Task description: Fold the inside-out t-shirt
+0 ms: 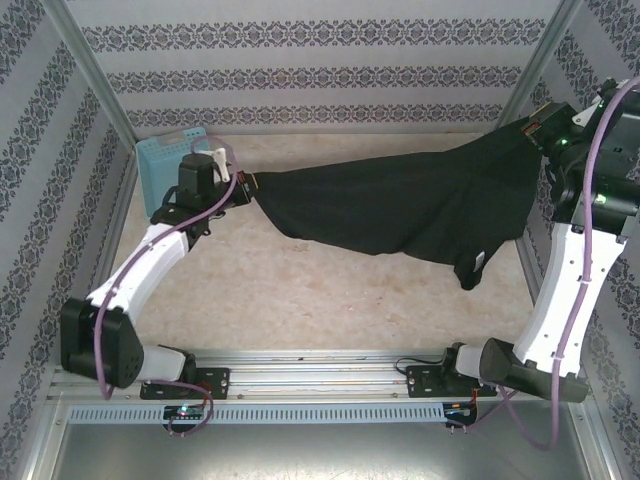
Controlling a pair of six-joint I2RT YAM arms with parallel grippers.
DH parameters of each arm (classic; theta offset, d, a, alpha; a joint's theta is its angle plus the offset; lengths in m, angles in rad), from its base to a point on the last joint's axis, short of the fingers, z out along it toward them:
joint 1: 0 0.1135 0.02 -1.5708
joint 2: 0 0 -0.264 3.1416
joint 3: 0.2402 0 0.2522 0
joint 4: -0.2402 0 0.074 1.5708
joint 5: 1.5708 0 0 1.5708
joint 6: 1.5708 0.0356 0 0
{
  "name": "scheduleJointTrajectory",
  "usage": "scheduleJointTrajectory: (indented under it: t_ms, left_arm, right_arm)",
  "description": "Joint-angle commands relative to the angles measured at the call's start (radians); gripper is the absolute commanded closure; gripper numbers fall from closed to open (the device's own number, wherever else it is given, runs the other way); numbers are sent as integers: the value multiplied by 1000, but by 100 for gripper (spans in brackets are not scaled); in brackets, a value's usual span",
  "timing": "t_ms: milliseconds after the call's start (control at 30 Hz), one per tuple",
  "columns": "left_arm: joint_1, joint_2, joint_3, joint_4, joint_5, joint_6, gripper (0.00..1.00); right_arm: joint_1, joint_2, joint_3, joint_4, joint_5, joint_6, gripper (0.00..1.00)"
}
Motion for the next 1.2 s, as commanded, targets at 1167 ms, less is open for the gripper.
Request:
scheduleJointTrajectory:
  t_ms: [1167]
  left_arm:
    - [75,458,803,-234,-149,104,100]
  right_arm:
    - [111,367,453,178,47,0,100]
